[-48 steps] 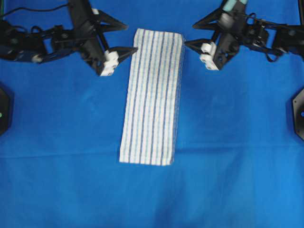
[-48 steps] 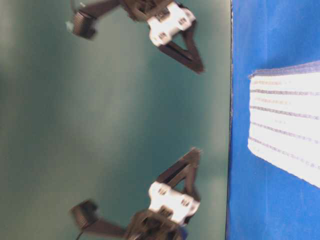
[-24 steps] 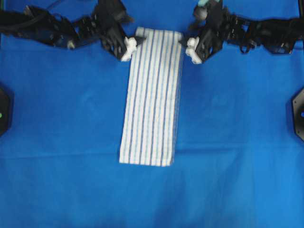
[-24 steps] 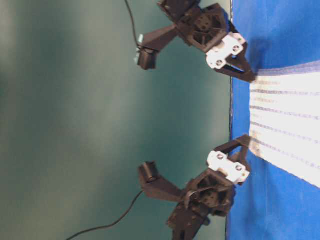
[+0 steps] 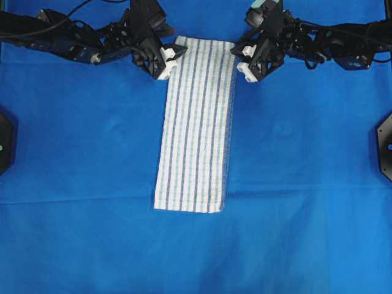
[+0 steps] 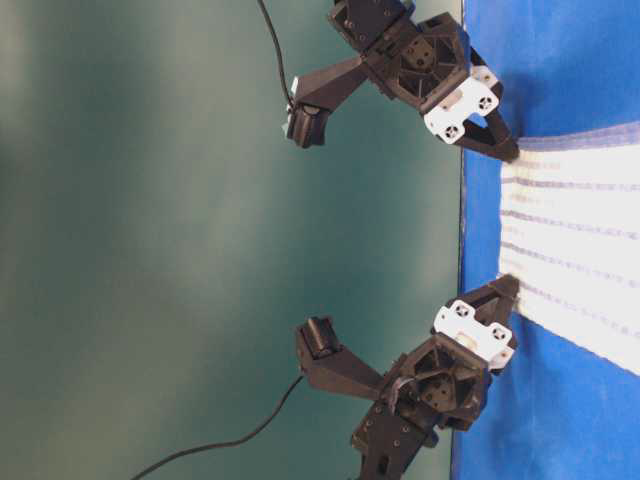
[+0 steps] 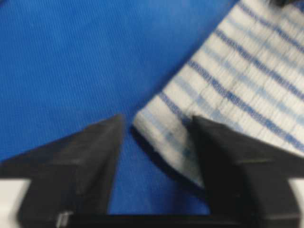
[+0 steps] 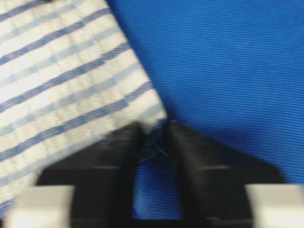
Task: Fold the blue towel.
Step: 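Move both grippers to the strip's far end and grasp its corners, then fold the far end toward the near end with both grippers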
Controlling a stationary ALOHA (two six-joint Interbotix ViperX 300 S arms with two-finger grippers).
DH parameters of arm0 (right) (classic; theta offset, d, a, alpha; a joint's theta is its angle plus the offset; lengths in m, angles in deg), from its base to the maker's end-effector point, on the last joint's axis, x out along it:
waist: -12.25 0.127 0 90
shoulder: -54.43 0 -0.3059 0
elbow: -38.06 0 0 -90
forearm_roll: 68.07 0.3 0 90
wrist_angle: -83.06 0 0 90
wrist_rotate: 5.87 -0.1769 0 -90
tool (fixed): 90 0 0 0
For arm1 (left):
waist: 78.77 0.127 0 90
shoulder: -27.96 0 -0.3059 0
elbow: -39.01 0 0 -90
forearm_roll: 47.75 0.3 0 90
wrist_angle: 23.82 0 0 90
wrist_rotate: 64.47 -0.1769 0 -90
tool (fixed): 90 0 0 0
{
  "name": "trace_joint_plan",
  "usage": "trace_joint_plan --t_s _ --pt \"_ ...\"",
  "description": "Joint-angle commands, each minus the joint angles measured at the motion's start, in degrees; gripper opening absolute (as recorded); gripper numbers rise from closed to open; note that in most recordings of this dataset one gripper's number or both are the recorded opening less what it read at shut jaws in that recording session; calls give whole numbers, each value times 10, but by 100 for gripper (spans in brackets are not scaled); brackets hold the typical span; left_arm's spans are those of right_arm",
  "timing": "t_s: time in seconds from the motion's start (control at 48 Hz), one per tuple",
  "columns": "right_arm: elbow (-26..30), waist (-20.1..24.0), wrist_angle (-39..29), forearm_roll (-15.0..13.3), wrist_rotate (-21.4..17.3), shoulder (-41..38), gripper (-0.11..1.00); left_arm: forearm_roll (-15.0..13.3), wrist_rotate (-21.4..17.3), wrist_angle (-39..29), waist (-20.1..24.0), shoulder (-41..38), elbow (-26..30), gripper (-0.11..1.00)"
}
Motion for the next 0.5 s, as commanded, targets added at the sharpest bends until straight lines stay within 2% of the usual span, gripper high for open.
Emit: trace_joint_plan --t_s 0.0,0.042,0.063,0.125,0.188,0.48 --pt "8 5 5 -4 1 7 17 0 0 3 -10 2 11 39" --pt "7 7 5 -7 2 6 7 1 0 2 -11 -1 10 30" --pt "7 8 5 -7 1 6 5 0 0 2 -11 -1 9 25" --pt "6 10 5 -7 2 7 5 0 0 2 -11 0 6 13" --pt "5 10 5 -7 1 7 5 0 -1 2 -11 1 4 7" --pt "20 0 5 -7 4 6 5 1 -6 2 3 20 4 5"
